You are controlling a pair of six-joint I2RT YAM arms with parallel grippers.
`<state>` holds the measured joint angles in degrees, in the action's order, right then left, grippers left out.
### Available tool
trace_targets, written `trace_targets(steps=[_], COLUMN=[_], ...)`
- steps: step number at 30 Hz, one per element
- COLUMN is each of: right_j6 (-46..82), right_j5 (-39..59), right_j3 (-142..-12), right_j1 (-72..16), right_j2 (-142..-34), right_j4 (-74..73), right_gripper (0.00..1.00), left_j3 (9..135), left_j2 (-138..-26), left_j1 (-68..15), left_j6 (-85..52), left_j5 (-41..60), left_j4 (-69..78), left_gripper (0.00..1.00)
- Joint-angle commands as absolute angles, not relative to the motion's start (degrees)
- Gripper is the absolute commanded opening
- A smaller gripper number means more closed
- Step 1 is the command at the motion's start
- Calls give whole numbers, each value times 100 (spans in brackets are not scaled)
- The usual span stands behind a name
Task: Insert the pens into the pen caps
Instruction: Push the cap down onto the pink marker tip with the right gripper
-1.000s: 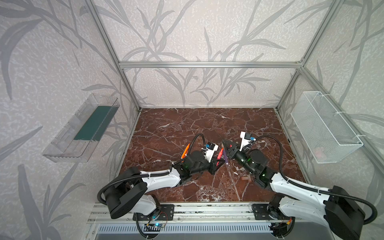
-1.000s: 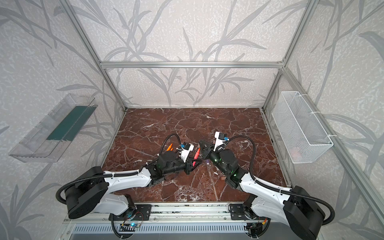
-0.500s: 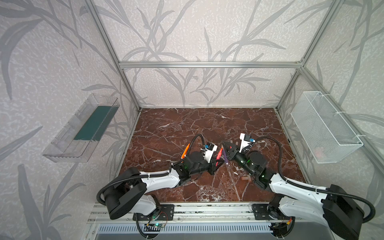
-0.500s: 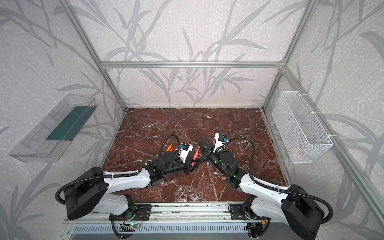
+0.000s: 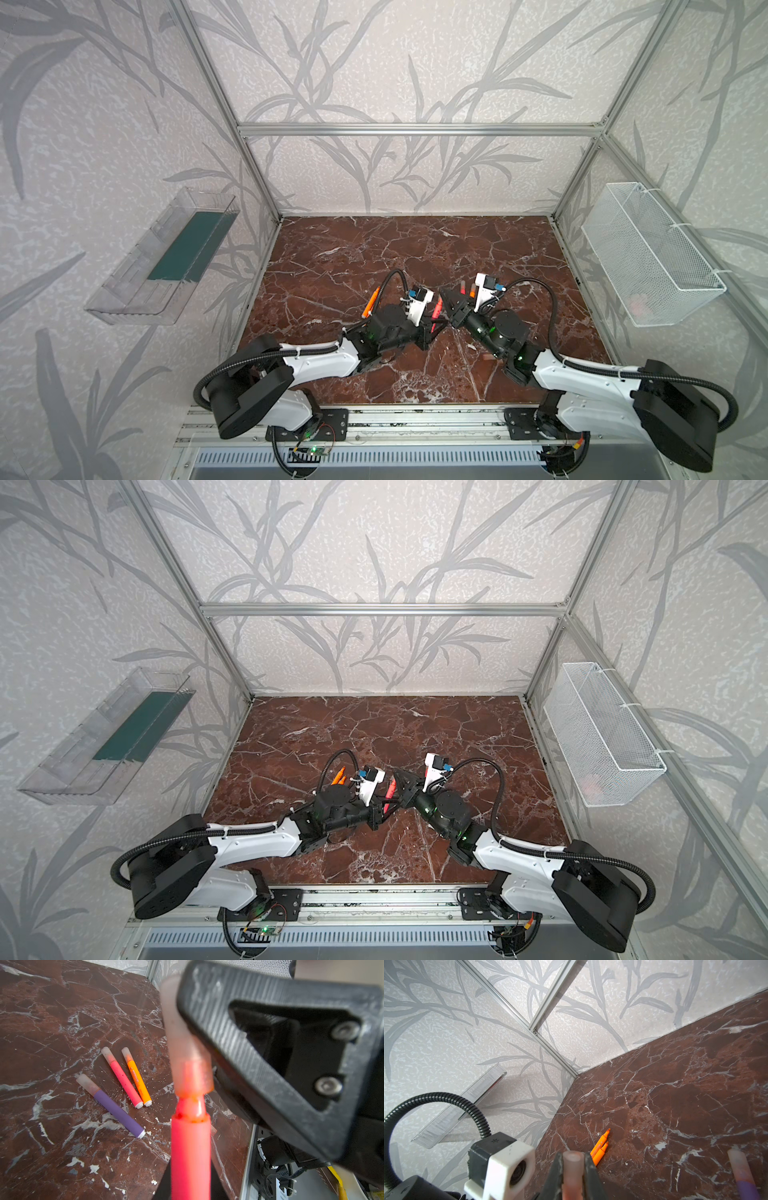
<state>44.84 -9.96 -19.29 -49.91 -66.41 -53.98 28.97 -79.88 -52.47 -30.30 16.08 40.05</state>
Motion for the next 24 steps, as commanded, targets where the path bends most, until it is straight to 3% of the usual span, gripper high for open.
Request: trace_targets(steps=[1, 13, 24], right_j6=[4483, 4533, 4343], right_j5=[-932, -443, -762], right_j3=[-1815, -1915, -1934], right_j1=[-5230, -5494, -5619], right_j2=[-6757, -6959, -6903], right_j4=[-5821, -5945, -5723], right_gripper=[0, 2, 21], left_j3=[2776, 2452, 2279], left_j2=[-7919, -7803, -7437], left_j1=[-5243, -5172, -5089], left_j6=[-3282, -3539, -3512], left_j5=[1404, 1846, 1969], left_j4=[4807, 5787, 5695], left_gripper=[0, 0, 0])
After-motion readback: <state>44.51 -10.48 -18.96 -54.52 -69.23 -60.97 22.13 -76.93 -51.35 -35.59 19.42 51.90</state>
